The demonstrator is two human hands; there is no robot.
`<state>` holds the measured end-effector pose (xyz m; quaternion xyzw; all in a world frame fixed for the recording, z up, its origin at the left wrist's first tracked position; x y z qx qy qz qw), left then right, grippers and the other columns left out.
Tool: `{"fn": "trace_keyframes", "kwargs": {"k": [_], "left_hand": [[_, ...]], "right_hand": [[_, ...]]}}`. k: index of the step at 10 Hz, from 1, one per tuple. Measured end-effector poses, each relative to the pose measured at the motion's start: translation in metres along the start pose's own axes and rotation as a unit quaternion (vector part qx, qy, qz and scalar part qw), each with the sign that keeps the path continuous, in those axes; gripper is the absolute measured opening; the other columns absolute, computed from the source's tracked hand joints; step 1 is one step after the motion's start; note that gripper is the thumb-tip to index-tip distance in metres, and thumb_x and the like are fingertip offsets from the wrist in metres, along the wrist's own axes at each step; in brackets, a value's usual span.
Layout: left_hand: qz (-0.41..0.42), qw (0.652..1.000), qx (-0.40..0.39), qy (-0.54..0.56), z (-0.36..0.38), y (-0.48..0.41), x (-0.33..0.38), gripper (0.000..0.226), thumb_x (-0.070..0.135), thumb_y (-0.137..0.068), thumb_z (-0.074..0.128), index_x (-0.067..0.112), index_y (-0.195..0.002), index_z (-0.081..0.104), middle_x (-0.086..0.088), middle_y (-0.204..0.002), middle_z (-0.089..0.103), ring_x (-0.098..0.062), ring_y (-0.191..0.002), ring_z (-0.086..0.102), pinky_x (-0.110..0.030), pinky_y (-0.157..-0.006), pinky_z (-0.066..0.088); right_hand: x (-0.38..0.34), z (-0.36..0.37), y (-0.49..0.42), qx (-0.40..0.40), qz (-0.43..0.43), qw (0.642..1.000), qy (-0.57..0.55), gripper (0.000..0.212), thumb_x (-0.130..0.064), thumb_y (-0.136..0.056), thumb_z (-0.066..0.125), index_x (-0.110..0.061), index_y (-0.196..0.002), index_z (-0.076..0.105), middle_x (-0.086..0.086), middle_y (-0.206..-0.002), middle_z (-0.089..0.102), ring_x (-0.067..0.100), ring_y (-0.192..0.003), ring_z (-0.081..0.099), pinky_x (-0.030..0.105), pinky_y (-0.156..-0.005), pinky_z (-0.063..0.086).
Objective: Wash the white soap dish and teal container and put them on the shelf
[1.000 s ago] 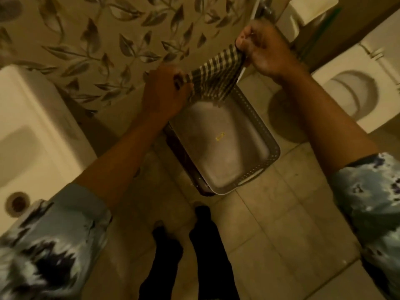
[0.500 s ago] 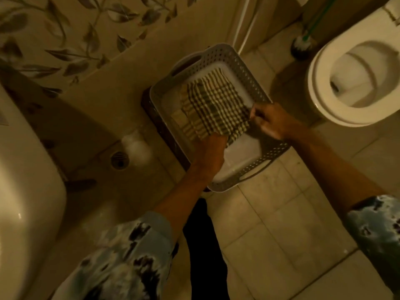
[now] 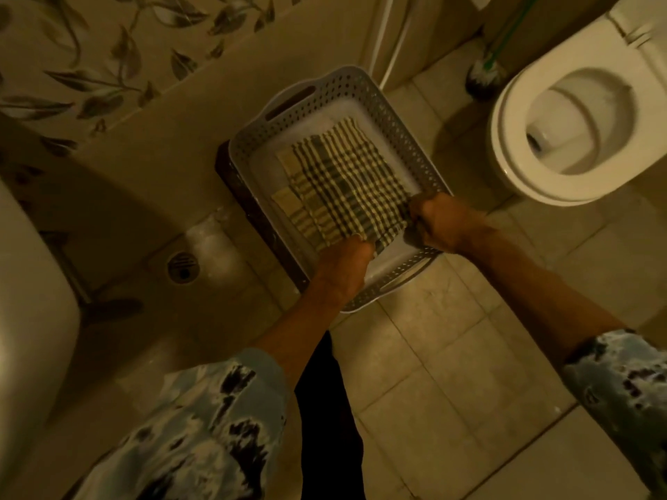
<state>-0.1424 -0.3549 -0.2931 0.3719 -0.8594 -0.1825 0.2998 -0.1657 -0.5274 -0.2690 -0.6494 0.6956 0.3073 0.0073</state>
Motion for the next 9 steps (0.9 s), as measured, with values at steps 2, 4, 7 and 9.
{"fn": "trace_keyframes", "kwargs": {"k": [2,4,7,9], "left_hand": [[-0.027,0.999,0.007,0.025,0.002,0.005,0.002,0.035,0.017,-0.091,0.056,0.011,-0.126,0.053,-0.012,-0.131,0.049,-0.026,-0.116,0.05,-0.035,-0.097,0.045],[-0.025,0.998,-0.042,0.039,0.009,0.008,0.004,0.049,0.012,-0.091,0.056,0.01,-0.138,0.043,-0.013,-0.143,0.04,-0.029,-0.127,0.043,-0.036,-0.105,0.039],[0.008,0.994,-0.036,0.1,-0.029,0.06,0.002,0.048,0.015,-0.09,0.058,0.01,-0.136,0.046,-0.014,-0.139,0.045,-0.029,-0.129,0.042,-0.034,-0.105,0.035],[-0.004,0.982,0.115,0.153,-0.093,0.141,-0.033,0.045,0.006,-0.09,0.047,0.01,-0.134,0.044,-0.013,-0.141,0.043,-0.03,-0.129,0.041,-0.037,-0.104,0.036]], "right_hand": [[-0.013,0.01,0.01,-0.007,-0.016,0.999,0.045,0.021,-0.016,-0.086,0.062,-0.001,-0.101,0.066,0.021,-0.108,0.062,0.031,-0.1,0.056,0.036,-0.085,0.043],[-0.02,0.023,0.011,-0.075,0.01,0.997,0.025,0.029,-0.022,-0.096,0.048,-0.005,-0.112,0.065,0.016,-0.12,0.056,0.026,-0.102,0.056,0.034,-0.088,0.048],[-0.037,0.001,0.027,-0.162,0.092,0.981,0.055,0.029,-0.024,-0.091,0.059,-0.006,-0.114,0.062,0.017,-0.118,0.062,0.03,-0.107,0.059,0.031,-0.085,0.045],[-0.112,-0.041,0.044,-0.113,0.071,0.989,0.065,0.032,-0.028,-0.093,0.057,-0.01,-0.12,0.058,0.015,-0.125,0.058,0.03,-0.114,0.056,0.036,-0.094,0.045]]}}
Point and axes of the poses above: each hand's wrist, its own y-axis away from the middle knuckle, its own z-axis out of the palm, x = y × z, the point moved 4 cm from there along -y, towards the middle knuckle
